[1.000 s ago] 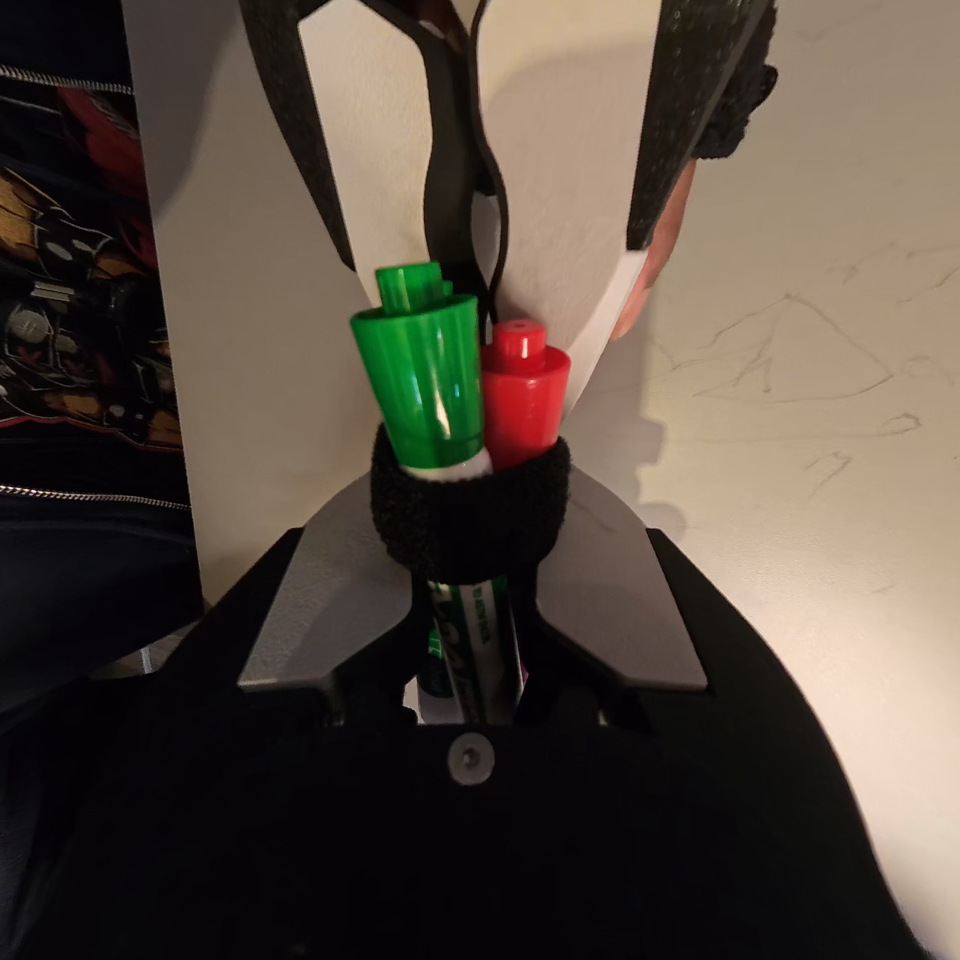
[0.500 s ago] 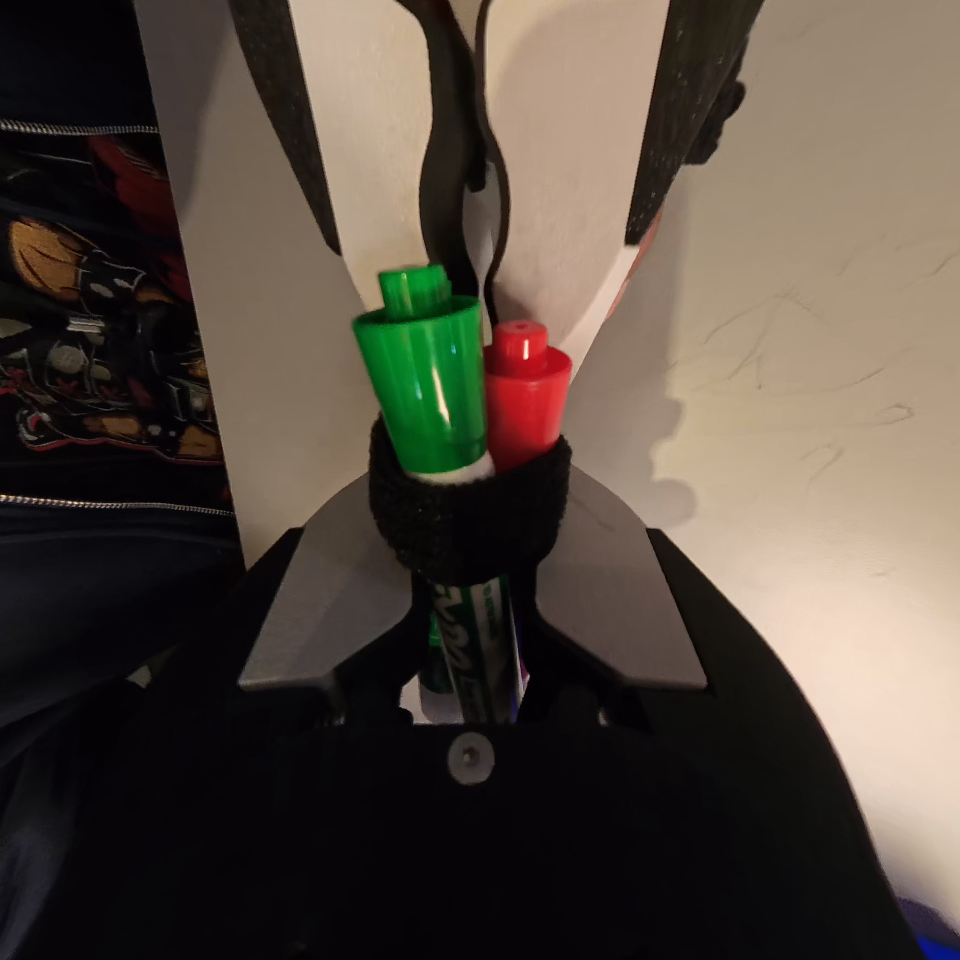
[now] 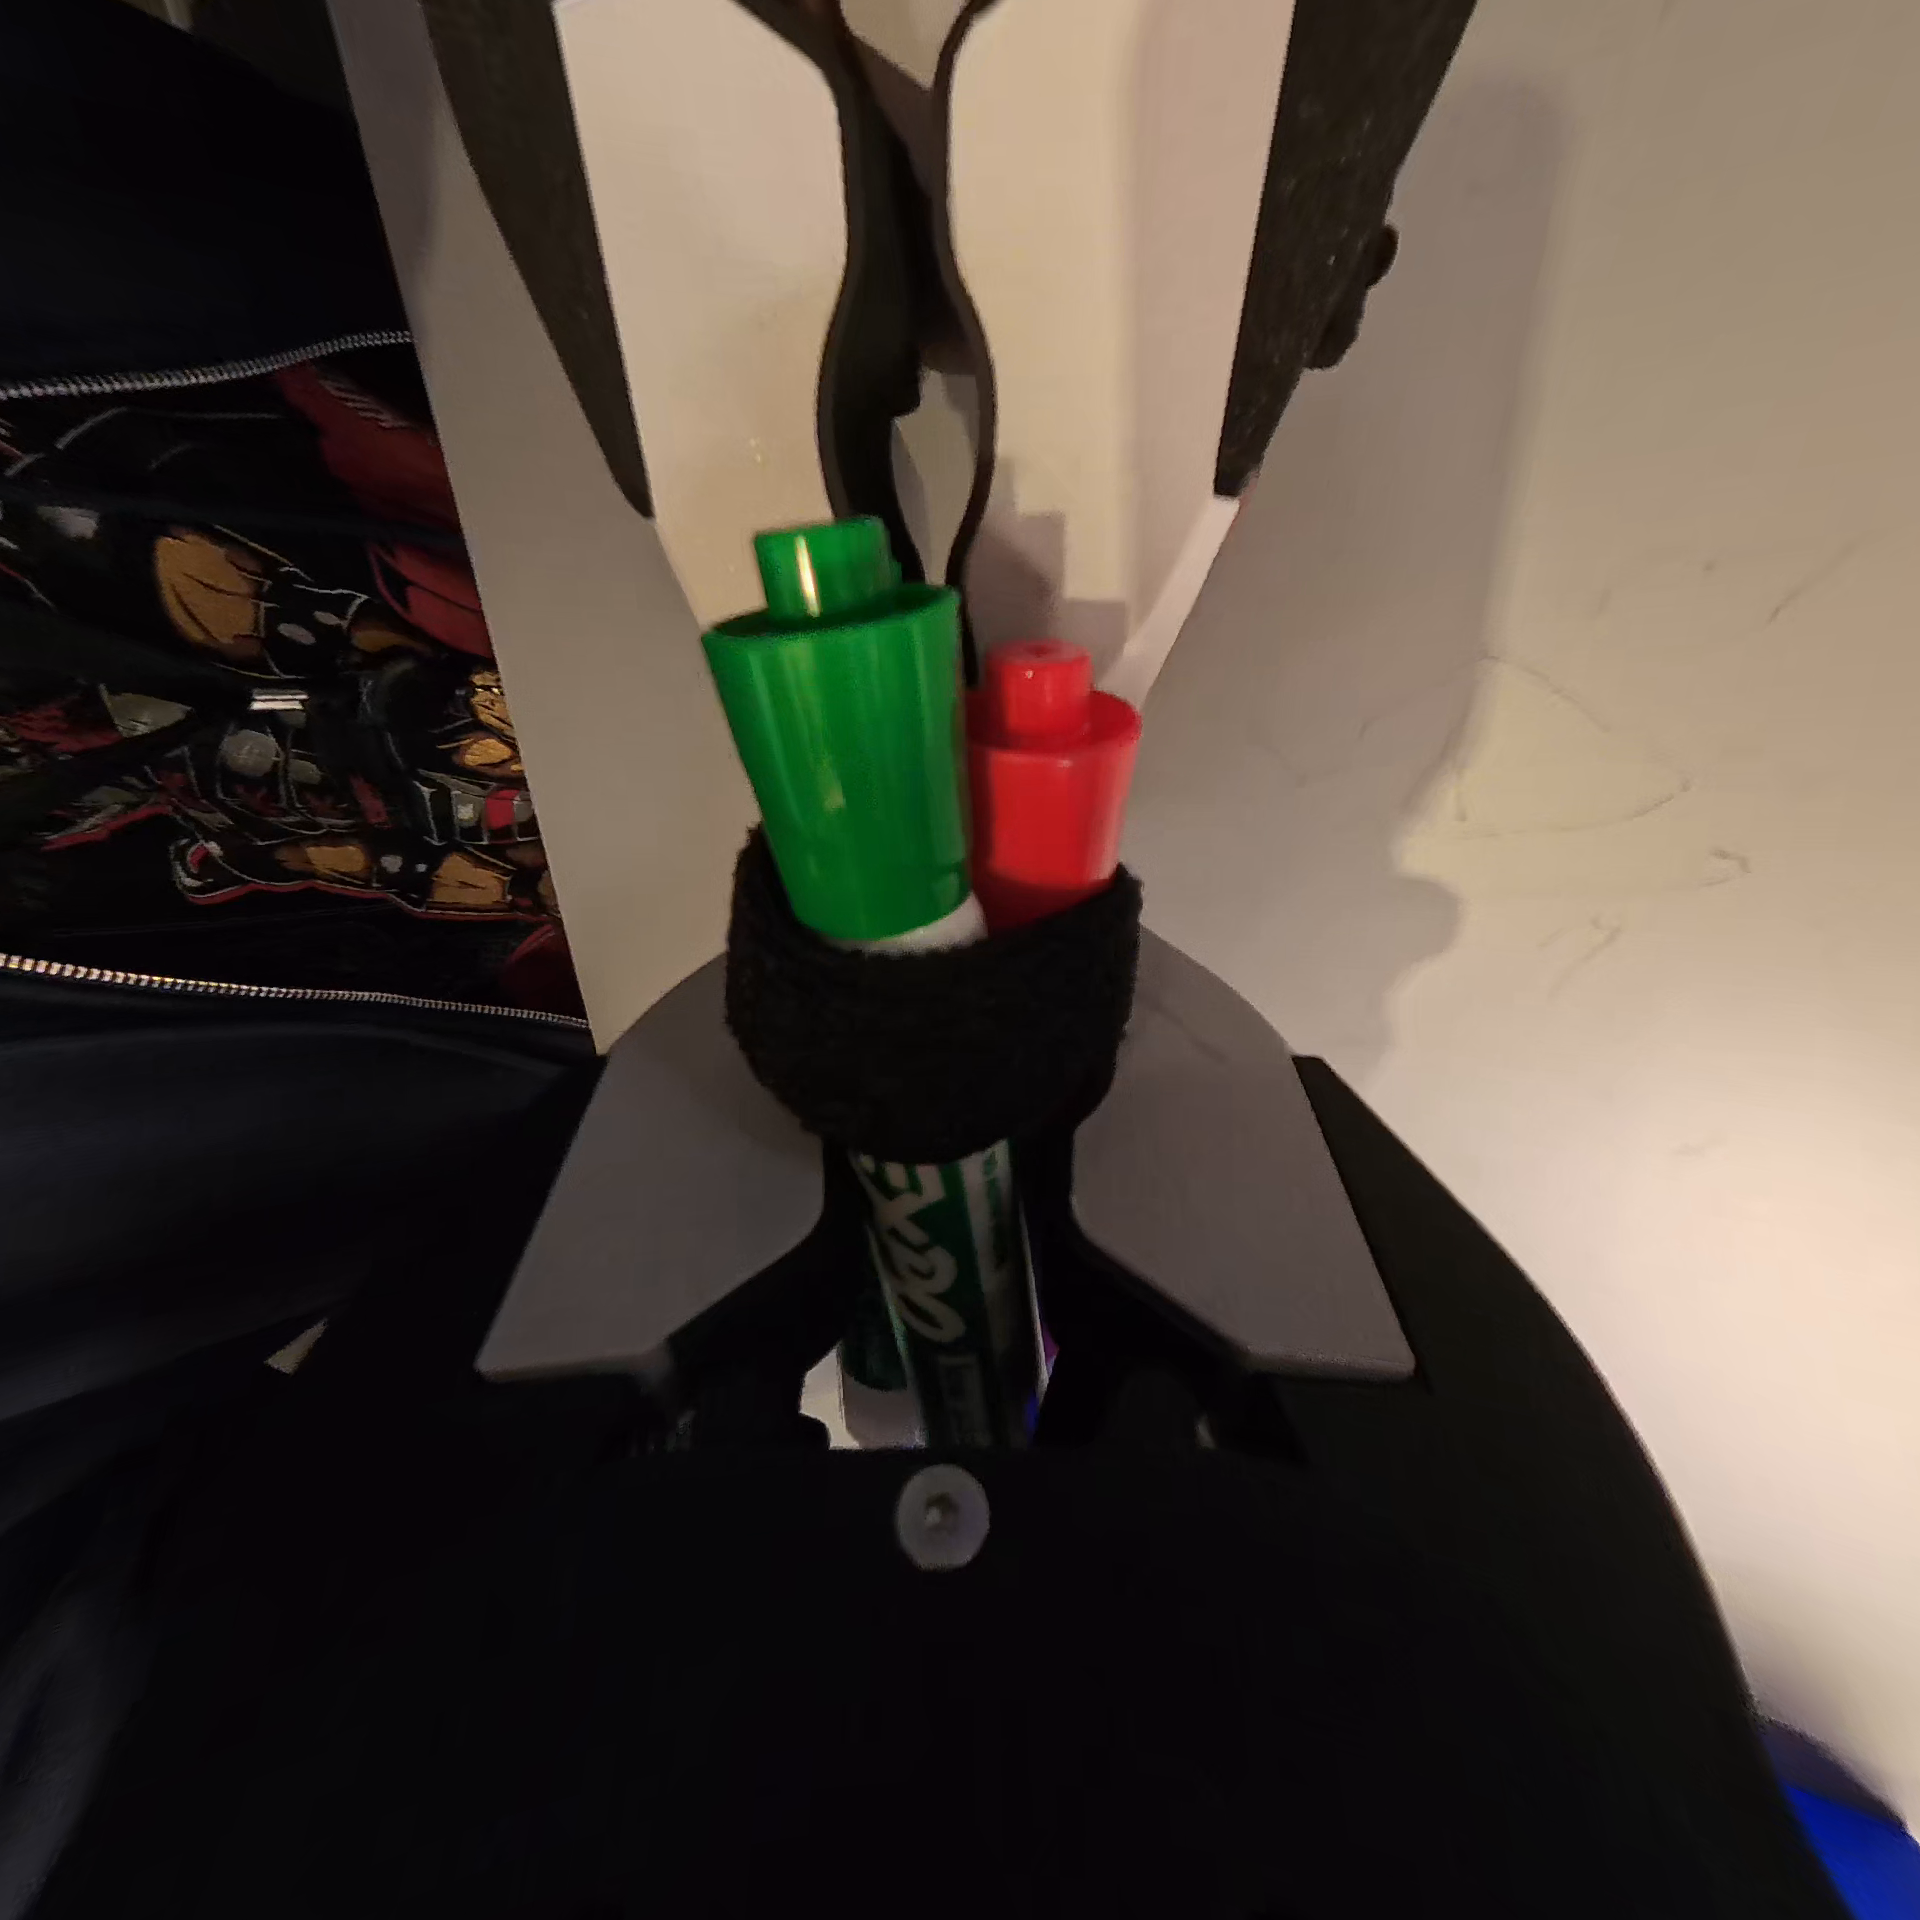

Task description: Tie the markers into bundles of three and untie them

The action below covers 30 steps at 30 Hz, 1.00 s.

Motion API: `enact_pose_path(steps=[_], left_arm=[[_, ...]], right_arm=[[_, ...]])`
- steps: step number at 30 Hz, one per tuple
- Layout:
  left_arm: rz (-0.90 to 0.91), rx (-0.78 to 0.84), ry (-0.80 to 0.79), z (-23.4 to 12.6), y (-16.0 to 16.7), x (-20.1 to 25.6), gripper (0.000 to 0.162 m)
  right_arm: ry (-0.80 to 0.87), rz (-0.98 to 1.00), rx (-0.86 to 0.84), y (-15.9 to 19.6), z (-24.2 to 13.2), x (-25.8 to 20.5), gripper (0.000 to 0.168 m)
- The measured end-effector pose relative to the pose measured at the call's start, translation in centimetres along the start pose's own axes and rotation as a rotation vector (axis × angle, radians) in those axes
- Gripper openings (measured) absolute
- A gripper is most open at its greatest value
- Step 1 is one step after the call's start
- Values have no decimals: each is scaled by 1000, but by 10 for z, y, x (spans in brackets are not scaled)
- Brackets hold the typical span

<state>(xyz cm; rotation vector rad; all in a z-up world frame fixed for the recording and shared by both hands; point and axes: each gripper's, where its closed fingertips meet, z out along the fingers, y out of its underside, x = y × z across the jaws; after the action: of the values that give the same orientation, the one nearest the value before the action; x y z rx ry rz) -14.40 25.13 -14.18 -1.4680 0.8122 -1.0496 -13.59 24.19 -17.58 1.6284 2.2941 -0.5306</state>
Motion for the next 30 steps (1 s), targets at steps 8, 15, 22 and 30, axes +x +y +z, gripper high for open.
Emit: enact_pose_path(steps=[8,15,22,30], left_arm=[[37,30,-40,-7,-7,-3,3],[47,129,-16,-11,-17,1,3],[8,191,15,-16,-22,2,3],[-11,277,47,-24,-30,3,3]], right_arm=[[51,26,-18,-6,-5,2,41],[92,8,-40,-9,-9,1,42],[96,2,-51,-4,-12,0,44],[102,-30,-29,-2,-21,-4,55]])
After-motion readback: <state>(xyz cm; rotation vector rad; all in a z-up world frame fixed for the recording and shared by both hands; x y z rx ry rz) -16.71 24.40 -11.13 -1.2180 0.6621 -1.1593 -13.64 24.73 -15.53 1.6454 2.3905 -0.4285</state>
